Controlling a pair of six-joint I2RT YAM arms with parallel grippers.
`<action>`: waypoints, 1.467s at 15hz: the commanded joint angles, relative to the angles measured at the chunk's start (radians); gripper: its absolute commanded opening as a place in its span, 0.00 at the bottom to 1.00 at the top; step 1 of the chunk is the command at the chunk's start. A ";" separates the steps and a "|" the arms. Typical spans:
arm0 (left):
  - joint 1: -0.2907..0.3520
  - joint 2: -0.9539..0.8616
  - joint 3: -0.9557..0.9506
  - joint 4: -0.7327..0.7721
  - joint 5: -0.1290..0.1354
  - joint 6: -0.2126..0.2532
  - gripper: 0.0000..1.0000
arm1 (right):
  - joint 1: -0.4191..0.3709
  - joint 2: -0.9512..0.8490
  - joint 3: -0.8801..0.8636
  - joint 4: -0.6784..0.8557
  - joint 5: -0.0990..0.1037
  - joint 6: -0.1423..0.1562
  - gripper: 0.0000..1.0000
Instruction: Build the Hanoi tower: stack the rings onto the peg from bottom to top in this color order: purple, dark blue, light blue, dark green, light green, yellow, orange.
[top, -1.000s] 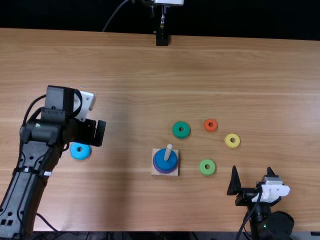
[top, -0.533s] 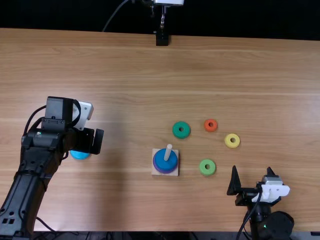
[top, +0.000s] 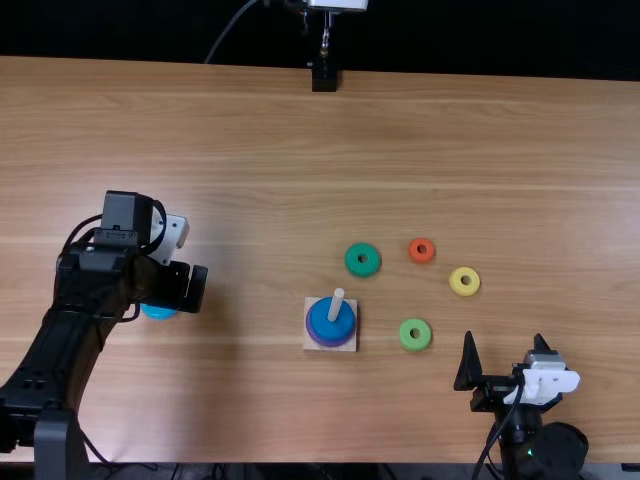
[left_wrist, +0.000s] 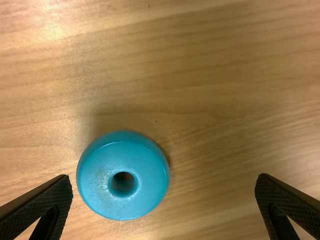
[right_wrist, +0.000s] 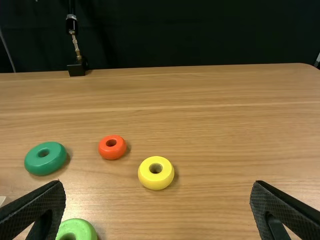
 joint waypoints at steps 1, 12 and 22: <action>0.035 0.027 -0.007 0.000 0.001 0.018 1.00 | -0.006 -0.012 -0.068 -0.071 0.002 0.007 1.00; 0.055 0.141 0.078 -0.155 -0.129 0.170 1.00 | -0.006 -0.012 -0.068 -0.071 0.002 0.007 1.00; 0.021 0.208 0.119 -0.146 -0.124 0.167 1.00 | -0.006 -0.012 -0.068 -0.071 0.002 0.007 1.00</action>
